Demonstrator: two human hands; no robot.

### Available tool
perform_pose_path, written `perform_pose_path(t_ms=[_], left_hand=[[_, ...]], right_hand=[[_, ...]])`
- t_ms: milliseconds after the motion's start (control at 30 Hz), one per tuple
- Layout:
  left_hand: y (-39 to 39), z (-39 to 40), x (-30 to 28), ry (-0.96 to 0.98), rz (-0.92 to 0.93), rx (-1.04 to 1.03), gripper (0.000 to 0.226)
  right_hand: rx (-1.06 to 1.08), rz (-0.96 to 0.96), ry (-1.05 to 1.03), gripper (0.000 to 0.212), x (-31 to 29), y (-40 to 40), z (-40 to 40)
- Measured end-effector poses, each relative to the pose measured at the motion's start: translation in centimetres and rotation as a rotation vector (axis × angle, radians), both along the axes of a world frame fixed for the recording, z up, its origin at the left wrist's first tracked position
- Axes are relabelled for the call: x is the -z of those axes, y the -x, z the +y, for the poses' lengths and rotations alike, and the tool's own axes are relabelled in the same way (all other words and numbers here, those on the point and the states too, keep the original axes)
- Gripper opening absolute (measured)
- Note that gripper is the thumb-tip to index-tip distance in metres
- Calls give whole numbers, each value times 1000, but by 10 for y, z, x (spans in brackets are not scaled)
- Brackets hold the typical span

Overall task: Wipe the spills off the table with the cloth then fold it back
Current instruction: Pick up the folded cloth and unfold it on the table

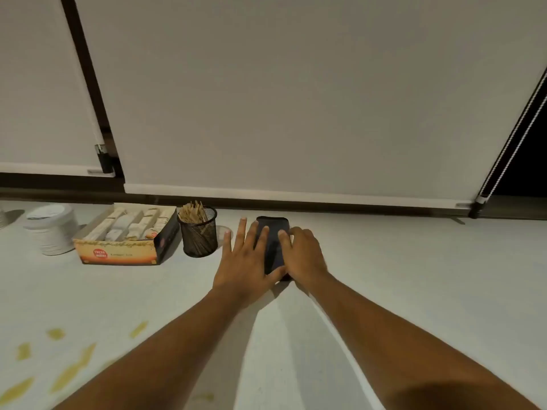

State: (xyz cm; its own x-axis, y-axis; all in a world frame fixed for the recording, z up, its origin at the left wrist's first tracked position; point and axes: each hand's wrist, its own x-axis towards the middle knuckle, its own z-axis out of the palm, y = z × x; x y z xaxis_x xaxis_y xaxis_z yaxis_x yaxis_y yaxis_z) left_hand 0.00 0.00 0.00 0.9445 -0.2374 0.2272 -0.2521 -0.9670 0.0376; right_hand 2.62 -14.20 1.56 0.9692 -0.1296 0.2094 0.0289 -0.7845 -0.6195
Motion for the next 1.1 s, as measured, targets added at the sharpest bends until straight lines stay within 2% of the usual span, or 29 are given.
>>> perform_pose_path(t_ms=[167, 300, 433, 533, 633, 667, 733, 800, 900, 933, 1033, 1100], left_hand=[[-6, -1, 12, 64, 170, 42, 95], [-4, 0, 11, 167, 283, 71, 93], [9, 8, 1, 296, 309, 109, 74], [29, 18, -9, 523, 270, 144, 66], [44, 23, -14, 786, 156, 100, 49], [49, 24, -18, 845, 111, 62, 48], [59, 25, -26, 1015, 103, -41, 61], [70, 24, -37, 1249, 237, -141, 73], [96, 22, -51, 1567, 559, -148, 61], [108, 22, -55, 1626, 639, -138, 58], [143, 22, -69, 1742, 833, -141, 67], [159, 21, -73, 1822, 863, -116, 66]], right_hand=[[98, 107, -197, 32, 7, -31, 9], [162, 213, -360, 40, 0, -39, 11], [123, 375, -642, 42, -7, -37, 7], [24, 393, -779, 35, -13, -23, 3], [-32, 358, -892, 31, -19, 0, -4], [-50, 353, -925, 30, -22, 10, -6], [-89, 362, -974, 29, -27, 32, -9], [-149, 371, -1044, 28, -32, 56, -12], [-296, 403, -1171, 32, -38, 93, -16], [-337, 414, -1203, 35, -40, 104, -17], [-410, 407, -1270, 31, -42, 132, -15], [-443, 381, -1252, 30, -42, 147, -12]])
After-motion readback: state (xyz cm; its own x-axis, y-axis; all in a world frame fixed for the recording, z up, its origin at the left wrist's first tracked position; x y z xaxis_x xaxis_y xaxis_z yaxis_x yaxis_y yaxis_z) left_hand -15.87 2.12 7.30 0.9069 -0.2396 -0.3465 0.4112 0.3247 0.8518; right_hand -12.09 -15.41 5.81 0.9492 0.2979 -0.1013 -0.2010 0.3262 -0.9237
